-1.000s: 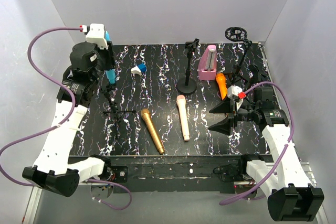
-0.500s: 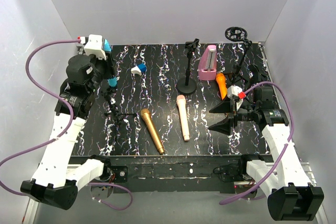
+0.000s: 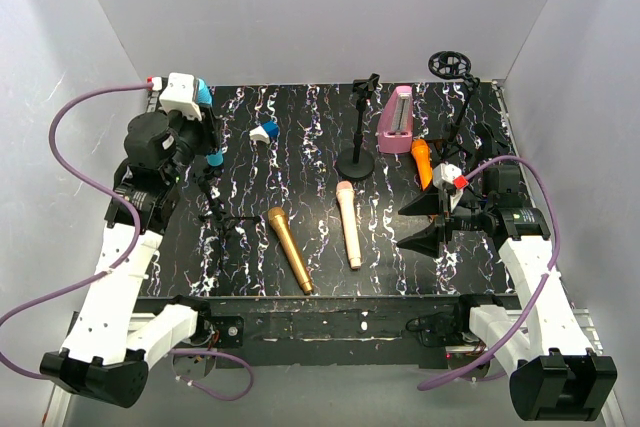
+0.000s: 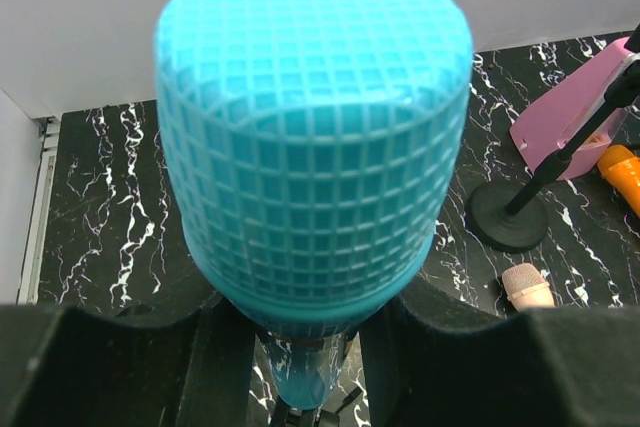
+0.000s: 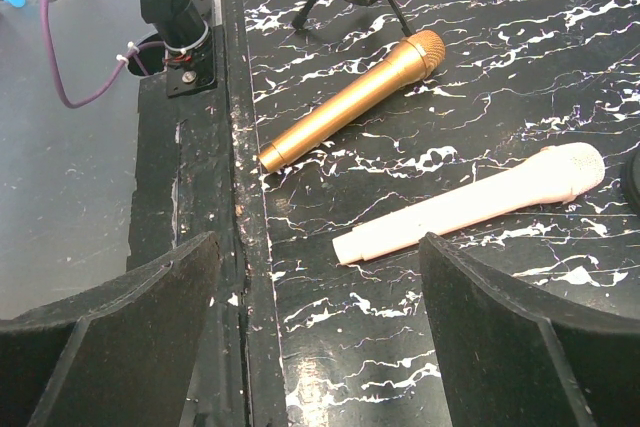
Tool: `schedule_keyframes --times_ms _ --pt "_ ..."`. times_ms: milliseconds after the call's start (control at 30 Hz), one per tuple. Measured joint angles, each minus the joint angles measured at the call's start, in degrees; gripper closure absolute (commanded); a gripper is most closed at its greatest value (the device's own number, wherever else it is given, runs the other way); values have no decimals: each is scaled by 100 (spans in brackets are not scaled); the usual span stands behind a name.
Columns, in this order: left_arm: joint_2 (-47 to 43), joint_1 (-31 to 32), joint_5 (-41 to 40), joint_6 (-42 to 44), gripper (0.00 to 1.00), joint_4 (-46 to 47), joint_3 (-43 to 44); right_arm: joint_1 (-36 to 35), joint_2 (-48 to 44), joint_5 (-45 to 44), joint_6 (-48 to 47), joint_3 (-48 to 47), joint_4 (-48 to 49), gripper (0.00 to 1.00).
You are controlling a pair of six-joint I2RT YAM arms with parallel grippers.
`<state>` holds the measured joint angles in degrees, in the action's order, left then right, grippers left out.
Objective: Attach the microphones to the stand
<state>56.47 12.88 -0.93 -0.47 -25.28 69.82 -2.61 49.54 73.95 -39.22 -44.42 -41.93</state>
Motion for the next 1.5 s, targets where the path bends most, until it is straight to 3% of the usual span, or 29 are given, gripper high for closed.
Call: schedule_keyframes --times_ms 767,900,1100,1233,1500 --pt "-245 -9 66 -2 98 382 -411 33 -4 0 -2 0 -2 12" --pt "0 -9 -28 -151 76 39 -61 63 -7 2 -2 0 -4 12" --pt "275 -20 -92 -411 27 -603 337 70 -11 2 -2 0 -4 12" --pt "341 -17 -98 -625 3 -1130 339 72 -11 2 -2 0 -4 12" --pt "216 -20 -87 -811 2 -1589 564 74 -11 2 -4 0 -4 12"
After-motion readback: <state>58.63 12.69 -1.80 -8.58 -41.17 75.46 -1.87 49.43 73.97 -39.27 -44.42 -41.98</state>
